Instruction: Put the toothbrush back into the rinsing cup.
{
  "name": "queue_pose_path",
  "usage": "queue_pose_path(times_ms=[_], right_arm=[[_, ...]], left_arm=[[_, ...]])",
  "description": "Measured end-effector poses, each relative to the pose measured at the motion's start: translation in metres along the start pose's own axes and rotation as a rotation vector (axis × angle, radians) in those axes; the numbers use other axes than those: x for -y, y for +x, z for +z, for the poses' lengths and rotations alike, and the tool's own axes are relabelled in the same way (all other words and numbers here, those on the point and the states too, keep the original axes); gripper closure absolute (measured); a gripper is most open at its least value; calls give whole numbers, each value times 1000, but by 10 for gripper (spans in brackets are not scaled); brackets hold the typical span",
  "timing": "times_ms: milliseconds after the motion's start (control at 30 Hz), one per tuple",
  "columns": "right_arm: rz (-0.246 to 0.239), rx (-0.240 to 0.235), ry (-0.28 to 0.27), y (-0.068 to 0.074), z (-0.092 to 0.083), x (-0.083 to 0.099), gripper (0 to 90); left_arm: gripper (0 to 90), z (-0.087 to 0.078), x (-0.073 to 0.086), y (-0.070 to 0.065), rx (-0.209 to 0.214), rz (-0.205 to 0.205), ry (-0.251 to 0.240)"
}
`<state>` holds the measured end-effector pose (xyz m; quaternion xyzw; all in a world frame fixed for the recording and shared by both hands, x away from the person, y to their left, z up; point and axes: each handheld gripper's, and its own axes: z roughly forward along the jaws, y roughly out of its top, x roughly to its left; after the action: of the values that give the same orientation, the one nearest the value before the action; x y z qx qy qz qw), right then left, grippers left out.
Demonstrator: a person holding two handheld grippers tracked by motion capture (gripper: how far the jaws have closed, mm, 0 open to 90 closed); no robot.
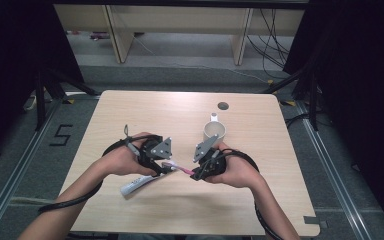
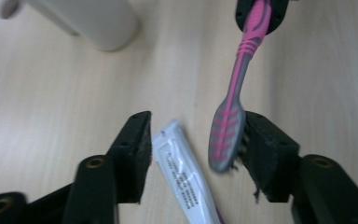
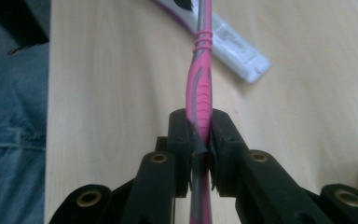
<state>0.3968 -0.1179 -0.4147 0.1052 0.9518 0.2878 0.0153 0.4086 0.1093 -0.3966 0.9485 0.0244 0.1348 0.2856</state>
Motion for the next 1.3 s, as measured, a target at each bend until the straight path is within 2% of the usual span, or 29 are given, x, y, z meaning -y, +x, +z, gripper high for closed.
queue_pose_path(times_ms=[67,133,167,200,233,267,300,333,367,467,567,667,733,800,833,867,900,1000,1067,1100,1267,1300], right_arm=[[3,47,-40,-3,-4,4,808],[51,112,-79,-3,-11,10,809],[53,133,-103,-5,-13,11,810],[75,154,-129,-5,-15,14,810],[94,193,-175,-6,-19,17,811],[107,221,-199,-6,-22,19,812],[106,248,-244,-8,-25,22,813],[124,272,-278,-8,-26,23,814],[144,313,-351,-8,-28,25,815],[192,377,-506,-7,-28,27,820],[210,397,-568,-4,-22,26,829],[215,390,-596,1,-16,23,831],[220,387,-622,4,-12,20,831],[206,396,-643,4,-11,18,832],[216,368,-652,6,-9,17,832],[226,374,-650,7,-9,17,832],[214,393,-666,7,-9,16,832],[230,366,-679,8,-8,15,832],[230,371,-677,8,-8,15,832],[252,372,-673,11,-7,15,832],[249,377,-694,11,-5,14,832],[233,370,-705,10,-5,13,833]], left_arm=[[389,-9,7,1,-65,-61,-72],[368,-15,14,2,-100,-99,-124],[352,-17,18,1,-115,-134,-159],[342,-20,25,2,-144,-192,-215],[342,-21,29,2,-152,-225,-241],[346,-20,34,2,-160,-290,-298],[351,-20,37,3,-162,-328,-325],[356,-18,41,3,-159,-392,-378],[363,-16,44,3,-147,-444,-419],[370,-9,44,3,-121,-542,-547],[373,-6,37,4,-70,-630,-663],[379,-1,27,4,-8,-677,-721],[406,2,20,4,26,-690,-743],[442,5,13,5,52,-717,-771],[461,6,10,5,60,-729,-781],[470,7,8,6,69,-732,-787],[495,8,7,6,75,-734,-795],[544,10,3,7,79,-747,-824],[569,10,3,8,80,-750,-828],[597,11,1,9,72,-753,-847],[676,11,-1,11,74,-750,-860],[688,10,-2,11,72,-752,-866]])
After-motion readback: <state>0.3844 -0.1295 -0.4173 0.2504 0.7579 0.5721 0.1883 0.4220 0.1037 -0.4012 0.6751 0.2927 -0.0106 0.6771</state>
